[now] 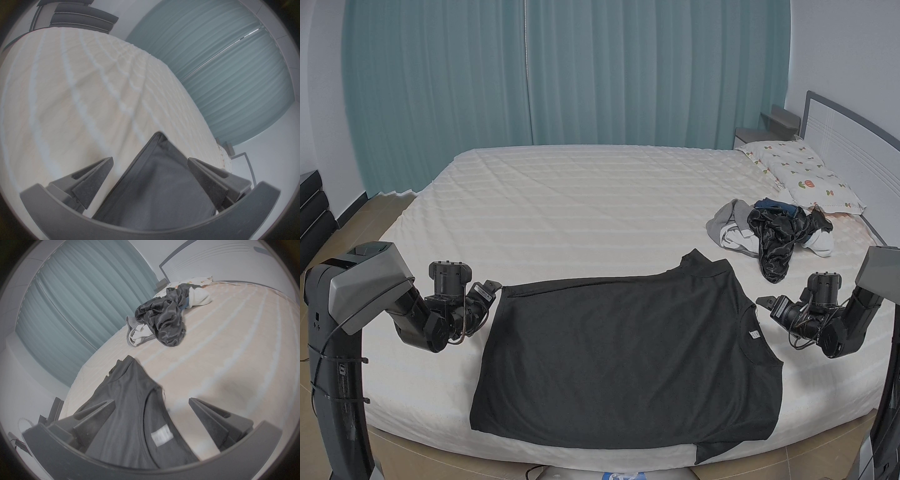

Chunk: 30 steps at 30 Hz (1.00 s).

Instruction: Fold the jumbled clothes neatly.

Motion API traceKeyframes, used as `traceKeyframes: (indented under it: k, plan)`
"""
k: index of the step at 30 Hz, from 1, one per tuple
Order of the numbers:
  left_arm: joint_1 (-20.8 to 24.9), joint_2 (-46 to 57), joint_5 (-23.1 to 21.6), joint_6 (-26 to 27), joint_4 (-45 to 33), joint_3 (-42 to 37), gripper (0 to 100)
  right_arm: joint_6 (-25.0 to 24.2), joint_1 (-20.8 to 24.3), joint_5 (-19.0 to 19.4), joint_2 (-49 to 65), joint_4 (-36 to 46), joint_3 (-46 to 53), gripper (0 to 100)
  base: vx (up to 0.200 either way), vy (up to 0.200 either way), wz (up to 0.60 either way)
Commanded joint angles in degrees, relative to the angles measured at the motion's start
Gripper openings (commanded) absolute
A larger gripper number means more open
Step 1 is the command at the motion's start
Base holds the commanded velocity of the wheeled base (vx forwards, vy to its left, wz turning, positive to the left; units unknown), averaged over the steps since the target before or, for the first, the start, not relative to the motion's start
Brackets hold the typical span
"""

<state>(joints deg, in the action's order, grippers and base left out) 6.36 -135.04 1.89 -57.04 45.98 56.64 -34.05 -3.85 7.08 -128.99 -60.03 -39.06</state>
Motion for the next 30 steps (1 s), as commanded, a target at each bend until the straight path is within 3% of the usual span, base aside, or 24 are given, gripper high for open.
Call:
traceKeyframes:
  k: [1,6,11,26,30]
  plan:
    - [0.8,2.4,-0.4,0.2,2.9,-8.4,100,-0.1,-0.4,0.7,3.9,-3.3,6.0,100,0.0,0.0,0.0]
    - [1.2,3.3,-1.4,0.2,9.3,-15.6,100,-0.1,-0.4,0.8,4.0,-4.6,8.3,100,0.0,0.0,0.0]
    - [3.0,4.0,-1.4,0.3,16.7,-23.4,100,-0.1,-0.3,2.1,3.8,-6.6,11.6,100,-0.2,0.0,0.0]
    - [3.0,5.7,-1.2,0.2,21.0,-30.4,100,1.3,0.2,2.5,5.5,-9.7,19.5,100,0.0,0.0,0.0]
    - [2.8,5.6,-1.2,0.2,21.0,-30.8,100,3.5,0.2,4.9,5.7,-9.8,22.6,100,0.0,0.0,0.0]
